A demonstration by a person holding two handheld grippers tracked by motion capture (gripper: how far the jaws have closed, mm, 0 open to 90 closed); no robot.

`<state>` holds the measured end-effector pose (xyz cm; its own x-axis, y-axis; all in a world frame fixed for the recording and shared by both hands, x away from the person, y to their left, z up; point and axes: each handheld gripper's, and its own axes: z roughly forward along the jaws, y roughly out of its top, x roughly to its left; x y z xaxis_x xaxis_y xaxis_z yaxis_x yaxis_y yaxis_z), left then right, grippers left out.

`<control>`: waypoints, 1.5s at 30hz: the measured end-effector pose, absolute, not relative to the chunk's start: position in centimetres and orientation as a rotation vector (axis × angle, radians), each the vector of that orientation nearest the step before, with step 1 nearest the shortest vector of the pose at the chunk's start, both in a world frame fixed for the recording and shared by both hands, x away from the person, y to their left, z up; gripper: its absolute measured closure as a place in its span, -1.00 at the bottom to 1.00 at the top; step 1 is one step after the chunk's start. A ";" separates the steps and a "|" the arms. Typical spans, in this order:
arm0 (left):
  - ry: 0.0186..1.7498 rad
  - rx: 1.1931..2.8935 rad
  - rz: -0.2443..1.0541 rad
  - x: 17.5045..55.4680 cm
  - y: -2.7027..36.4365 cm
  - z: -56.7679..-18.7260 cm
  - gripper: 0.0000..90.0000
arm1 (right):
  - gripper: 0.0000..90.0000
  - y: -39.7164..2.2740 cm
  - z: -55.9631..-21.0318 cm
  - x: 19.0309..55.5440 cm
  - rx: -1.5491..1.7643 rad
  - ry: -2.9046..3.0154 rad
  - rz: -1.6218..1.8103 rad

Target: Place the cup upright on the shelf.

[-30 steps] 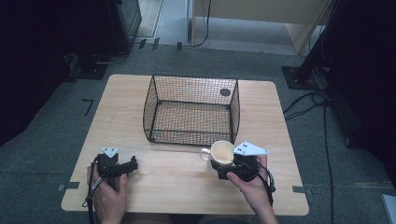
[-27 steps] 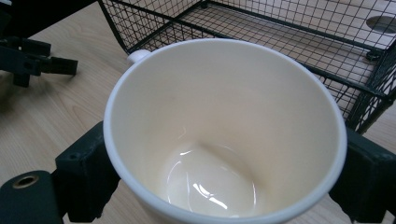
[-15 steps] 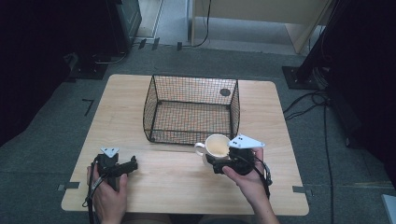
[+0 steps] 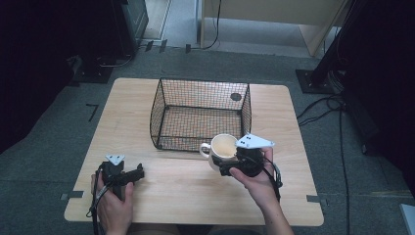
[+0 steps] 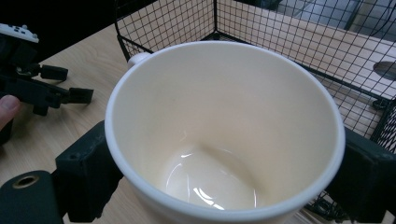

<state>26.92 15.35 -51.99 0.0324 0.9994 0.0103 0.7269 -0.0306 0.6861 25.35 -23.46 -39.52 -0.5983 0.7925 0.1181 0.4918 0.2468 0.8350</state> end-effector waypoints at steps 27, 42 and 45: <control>1.743 1.811 0.704 27.0 15.3 -52.0 -1.00 | -0.78 -20.8 -36.0 28.7 1.112 2.196 1.284; 1.742 1.812 0.701 26.9 15.3 -52.0 -1.00 | -0.78 -19.6 -34.8 32.2 1.095 2.196 1.309; 1.741 1.814 0.700 26.9 15.3 -52.0 -1.00 | -0.78 -19.5 -34.8 33.0 1.098 2.191 1.308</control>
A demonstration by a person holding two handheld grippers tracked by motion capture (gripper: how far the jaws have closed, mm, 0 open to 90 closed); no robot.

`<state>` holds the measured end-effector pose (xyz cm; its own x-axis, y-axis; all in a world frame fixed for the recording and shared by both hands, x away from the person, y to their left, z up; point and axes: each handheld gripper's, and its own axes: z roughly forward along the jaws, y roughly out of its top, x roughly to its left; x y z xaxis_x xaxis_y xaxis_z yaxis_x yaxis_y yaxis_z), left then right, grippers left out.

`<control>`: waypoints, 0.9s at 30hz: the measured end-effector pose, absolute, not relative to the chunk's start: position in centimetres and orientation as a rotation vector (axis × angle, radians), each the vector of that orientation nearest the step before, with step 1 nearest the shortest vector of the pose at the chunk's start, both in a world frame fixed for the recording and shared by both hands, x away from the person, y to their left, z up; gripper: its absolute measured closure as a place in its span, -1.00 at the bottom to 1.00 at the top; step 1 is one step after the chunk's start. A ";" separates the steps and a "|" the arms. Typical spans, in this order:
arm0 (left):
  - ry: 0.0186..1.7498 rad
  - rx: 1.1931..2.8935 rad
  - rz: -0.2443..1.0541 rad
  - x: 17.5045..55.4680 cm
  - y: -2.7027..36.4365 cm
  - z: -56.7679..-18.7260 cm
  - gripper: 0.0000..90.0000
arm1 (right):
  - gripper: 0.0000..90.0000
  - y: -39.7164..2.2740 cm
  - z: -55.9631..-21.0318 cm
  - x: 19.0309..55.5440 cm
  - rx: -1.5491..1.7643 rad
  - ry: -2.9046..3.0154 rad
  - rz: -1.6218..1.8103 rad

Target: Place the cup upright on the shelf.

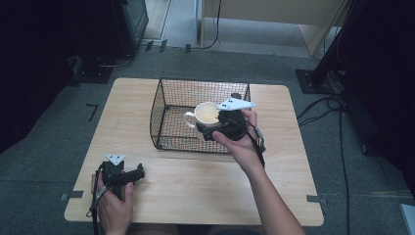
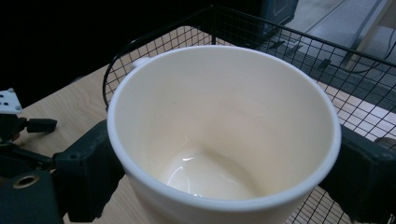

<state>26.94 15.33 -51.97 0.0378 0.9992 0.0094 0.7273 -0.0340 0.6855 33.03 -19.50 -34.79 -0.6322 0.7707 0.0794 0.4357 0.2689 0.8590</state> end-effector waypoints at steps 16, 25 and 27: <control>1.740 1.812 0.703 27.0 15.3 -52.0 -1.00 | -0.78 -18.9 -36.1 37.2 1.078 2.154 1.304; 1.740 1.816 0.701 26.9 15.3 -52.0 -1.00 | -0.77 -18.5 -37.2 39.3 1.038 2.159 1.294; 1.740 1.815 0.701 26.9 15.3 -52.0 -1.00 | -0.77 -18.5 -37.4 39.8 1.038 2.169 1.298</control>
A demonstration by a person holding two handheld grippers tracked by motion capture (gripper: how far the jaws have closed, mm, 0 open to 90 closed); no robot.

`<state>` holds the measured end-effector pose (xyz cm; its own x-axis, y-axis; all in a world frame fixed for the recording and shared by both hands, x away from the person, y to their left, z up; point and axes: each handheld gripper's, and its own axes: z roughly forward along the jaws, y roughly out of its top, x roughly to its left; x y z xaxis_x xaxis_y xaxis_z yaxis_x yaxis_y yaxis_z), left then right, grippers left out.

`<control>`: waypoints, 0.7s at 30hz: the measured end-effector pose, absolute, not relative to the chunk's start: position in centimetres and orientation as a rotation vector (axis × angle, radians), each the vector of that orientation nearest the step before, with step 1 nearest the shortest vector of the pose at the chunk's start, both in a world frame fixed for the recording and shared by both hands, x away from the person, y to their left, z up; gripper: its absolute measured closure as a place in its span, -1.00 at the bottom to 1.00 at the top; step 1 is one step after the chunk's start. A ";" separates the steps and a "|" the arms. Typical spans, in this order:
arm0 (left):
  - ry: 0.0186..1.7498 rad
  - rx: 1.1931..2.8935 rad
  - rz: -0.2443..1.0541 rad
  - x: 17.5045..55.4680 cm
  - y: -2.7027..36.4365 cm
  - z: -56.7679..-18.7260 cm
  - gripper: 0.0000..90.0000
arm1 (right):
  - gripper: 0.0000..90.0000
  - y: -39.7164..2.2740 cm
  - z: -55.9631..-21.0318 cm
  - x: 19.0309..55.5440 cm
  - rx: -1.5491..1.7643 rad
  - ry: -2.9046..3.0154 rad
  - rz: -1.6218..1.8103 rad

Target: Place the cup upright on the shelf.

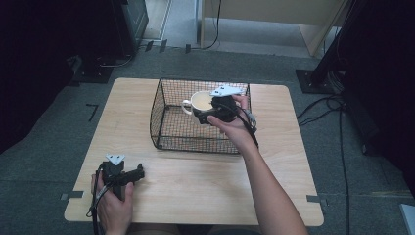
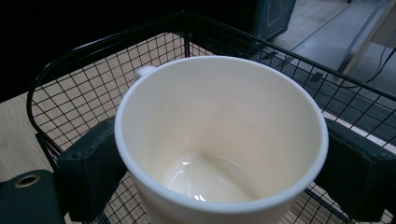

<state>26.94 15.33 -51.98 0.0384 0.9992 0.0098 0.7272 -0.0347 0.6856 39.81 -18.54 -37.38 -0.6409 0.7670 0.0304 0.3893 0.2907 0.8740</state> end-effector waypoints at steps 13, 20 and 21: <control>1.740 1.816 0.700 26.9 15.3 -52.0 -1.00 | -0.77 -19.0 -39.7 42.4 1.060 2.188 1.282; 1.738 1.819 0.699 27.0 15.3 -52.0 -1.00 | -0.77 -18.7 -40.9 43.5 1.076 2.219 1.259; 1.738 1.819 0.700 27.0 15.3 -52.0 -1.00 | -0.77 -18.6 -41.2 43.8 1.081 2.228 1.240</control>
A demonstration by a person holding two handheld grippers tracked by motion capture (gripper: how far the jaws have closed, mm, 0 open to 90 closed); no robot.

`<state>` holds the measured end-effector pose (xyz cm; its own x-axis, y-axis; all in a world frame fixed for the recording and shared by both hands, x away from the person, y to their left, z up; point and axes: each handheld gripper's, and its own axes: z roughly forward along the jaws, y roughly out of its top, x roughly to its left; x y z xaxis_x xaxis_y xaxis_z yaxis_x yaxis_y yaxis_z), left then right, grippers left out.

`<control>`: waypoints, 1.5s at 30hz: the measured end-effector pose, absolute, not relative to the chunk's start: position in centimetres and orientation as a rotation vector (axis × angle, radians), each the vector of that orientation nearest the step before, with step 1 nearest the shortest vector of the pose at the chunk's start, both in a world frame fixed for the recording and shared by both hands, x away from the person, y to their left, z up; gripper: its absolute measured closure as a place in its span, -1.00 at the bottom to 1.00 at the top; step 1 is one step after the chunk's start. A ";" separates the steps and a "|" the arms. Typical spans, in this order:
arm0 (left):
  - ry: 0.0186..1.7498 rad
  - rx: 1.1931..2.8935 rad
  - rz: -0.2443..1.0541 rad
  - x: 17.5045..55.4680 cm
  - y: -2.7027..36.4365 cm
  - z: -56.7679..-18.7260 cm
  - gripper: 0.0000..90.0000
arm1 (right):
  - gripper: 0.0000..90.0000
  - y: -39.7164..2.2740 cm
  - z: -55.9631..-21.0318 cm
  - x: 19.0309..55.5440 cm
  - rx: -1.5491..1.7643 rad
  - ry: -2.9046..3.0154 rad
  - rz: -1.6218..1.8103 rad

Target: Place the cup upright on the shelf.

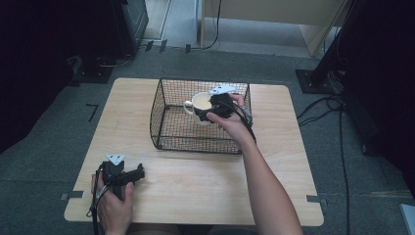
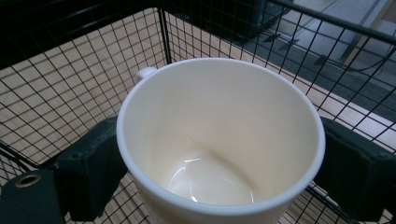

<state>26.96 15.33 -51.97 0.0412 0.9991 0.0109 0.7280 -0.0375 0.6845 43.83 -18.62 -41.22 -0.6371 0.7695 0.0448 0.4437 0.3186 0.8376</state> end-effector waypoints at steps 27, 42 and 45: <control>1.737 1.818 0.699 27.0 15.3 -52.0 -1.00 | -0.77 -17.9 -44.2 45.5 1.089 2.395 1.103; 1.735 1.820 0.699 27.0 15.3 -52.0 -1.00 | -0.81 -17.7 -44.1 45.4 1.093 2.414 1.004; 1.735 1.822 0.699 27.0 15.3 -52.0 -1.00 | -0.96 -17.9 -43.7 45.4 1.103 2.391 1.041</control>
<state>26.98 15.32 -51.97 0.0445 0.9989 0.0115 0.7282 -0.0403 0.6842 45.36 -17.88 -43.69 -0.6560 0.7545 0.0219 0.5301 0.4398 0.7250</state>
